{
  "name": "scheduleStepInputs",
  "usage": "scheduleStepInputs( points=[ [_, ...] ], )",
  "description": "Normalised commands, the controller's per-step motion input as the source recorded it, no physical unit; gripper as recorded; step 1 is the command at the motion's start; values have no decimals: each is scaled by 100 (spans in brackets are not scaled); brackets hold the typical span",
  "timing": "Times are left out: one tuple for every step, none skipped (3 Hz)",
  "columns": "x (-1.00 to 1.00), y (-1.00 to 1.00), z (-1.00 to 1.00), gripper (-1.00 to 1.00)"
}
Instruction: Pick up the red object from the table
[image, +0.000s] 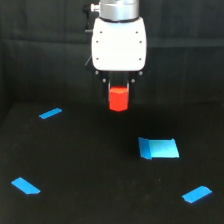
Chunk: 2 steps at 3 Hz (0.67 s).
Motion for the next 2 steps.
scheduleStepInputs(
  points=[
    [7,-9,62,-90],
    [7,-5,20,-89]
  ],
)
